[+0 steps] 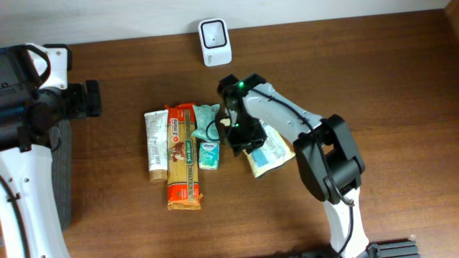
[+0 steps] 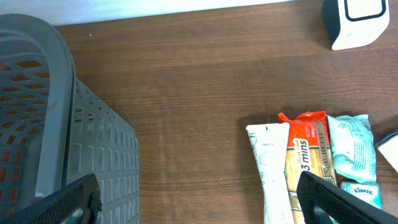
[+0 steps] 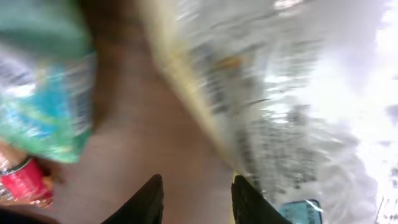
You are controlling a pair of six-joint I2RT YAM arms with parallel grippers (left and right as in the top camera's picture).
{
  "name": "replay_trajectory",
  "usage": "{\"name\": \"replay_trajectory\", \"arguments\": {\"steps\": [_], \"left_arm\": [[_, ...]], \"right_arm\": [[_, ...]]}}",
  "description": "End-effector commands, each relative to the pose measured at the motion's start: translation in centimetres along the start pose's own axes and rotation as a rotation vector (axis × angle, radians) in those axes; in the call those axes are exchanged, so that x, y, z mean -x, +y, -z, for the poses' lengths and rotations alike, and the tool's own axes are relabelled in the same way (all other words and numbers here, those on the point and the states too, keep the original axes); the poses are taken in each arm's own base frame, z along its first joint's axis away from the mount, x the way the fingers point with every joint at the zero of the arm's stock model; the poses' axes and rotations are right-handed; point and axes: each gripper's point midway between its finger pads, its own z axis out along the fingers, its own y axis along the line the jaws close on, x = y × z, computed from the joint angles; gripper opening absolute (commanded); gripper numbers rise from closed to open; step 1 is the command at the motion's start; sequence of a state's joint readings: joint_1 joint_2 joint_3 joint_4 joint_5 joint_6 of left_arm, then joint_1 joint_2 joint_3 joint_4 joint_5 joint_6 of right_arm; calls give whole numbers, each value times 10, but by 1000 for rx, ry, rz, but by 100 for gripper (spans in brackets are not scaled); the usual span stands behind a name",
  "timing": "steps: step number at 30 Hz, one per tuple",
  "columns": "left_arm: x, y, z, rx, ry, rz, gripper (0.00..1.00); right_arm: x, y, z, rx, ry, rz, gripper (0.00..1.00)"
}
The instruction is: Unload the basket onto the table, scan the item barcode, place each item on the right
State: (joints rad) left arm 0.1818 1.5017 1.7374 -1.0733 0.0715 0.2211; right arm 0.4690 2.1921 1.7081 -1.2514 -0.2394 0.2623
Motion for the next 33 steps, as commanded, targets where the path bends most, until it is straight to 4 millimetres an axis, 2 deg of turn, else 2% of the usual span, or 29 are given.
{"name": "replay_trajectory", "arguments": {"steps": [1, 5, 7, 9, 11, 12, 14, 15, 17, 19, 20, 23, 26, 31, 33], "left_arm": [[1, -1, 4, -6, -13, -12, 99], [1, -1, 4, -6, -13, -12, 99], [1, -1, 4, -6, -13, -12, 99], [1, -1, 4, -7, -13, -11, 99], [1, -1, 4, -6, -13, -12, 99], [1, -1, 4, -7, -13, -11, 99], [1, -1, 4, -6, -13, -12, 99], [1, -1, 4, -7, -13, -11, 99], [1, -1, 4, -6, -13, -12, 99], [1, -1, 4, -7, -13, -11, 99], [1, -1, 4, -6, -13, -12, 99], [1, -1, 4, -6, -13, -12, 99], [1, -1, 4, -6, -13, -12, 99], [1, -1, 4, -7, -13, -11, 99], [1, -1, 4, -7, -13, -11, 99]], "right_arm": [[6, -52, 6, -56, 3, -115, 36], [13, -92, 15, -40, -11, -191, 36], [16, -91, 21, 73, -19, -131, 36], [18, -81, 38, 218, -59, -60, 36], [22, -89, 61, 253, -124, -64, 36], [25, -100, 78, 255, -176, -78, 38], [31, -121, 100, 255, -257, -111, 44], [36, -138, 109, 249, -301, -140, 56], [45, -164, 114, 245, -360, -183, 69], [54, -187, 114, 245, -402, -220, 81], [58, -193, 112, 259, -415, -215, 87], [63, -182, 105, 349, -421, -113, 95], [66, -178, 88, 372, -380, -100, 100], [76, -165, 55, 400, -321, -77, 100], [80, -148, 41, 444, -291, -53, 100]]}}
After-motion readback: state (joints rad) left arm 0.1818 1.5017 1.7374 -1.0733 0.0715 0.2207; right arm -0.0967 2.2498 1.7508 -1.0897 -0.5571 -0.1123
